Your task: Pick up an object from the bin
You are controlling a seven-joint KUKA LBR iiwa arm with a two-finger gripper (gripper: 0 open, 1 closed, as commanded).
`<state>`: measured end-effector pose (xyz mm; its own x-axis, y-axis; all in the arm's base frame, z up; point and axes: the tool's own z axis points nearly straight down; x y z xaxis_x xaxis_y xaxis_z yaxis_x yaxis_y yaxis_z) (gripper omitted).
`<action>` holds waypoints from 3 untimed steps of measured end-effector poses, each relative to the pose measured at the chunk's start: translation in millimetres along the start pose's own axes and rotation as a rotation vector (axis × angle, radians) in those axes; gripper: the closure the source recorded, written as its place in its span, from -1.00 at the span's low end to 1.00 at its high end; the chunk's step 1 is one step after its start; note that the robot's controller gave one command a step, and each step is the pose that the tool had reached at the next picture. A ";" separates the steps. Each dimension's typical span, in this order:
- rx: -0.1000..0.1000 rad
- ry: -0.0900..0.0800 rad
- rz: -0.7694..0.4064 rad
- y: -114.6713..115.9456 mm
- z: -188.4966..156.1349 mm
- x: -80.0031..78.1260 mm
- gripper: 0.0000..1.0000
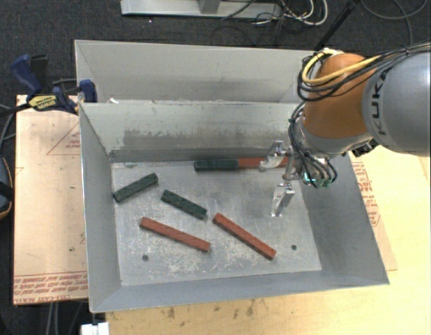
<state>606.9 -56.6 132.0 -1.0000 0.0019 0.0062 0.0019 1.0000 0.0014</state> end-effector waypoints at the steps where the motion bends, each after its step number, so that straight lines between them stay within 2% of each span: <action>1: 0.001 -0.007 -0.001 0.1 -4.5 -1.8 -1.00; 2: 0.001 -0.012 0.032 47.1 42.6 26.4 -1.00; 3: 0.002 -0.012 0.029 62.4 48.6 26.8 -1.00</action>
Offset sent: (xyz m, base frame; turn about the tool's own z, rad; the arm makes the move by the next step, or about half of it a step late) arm -0.0391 0.0678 -0.0620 0.0396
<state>579.9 5.9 83.6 -0.9995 0.0312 -0.0058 0.0312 0.9995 -0.0006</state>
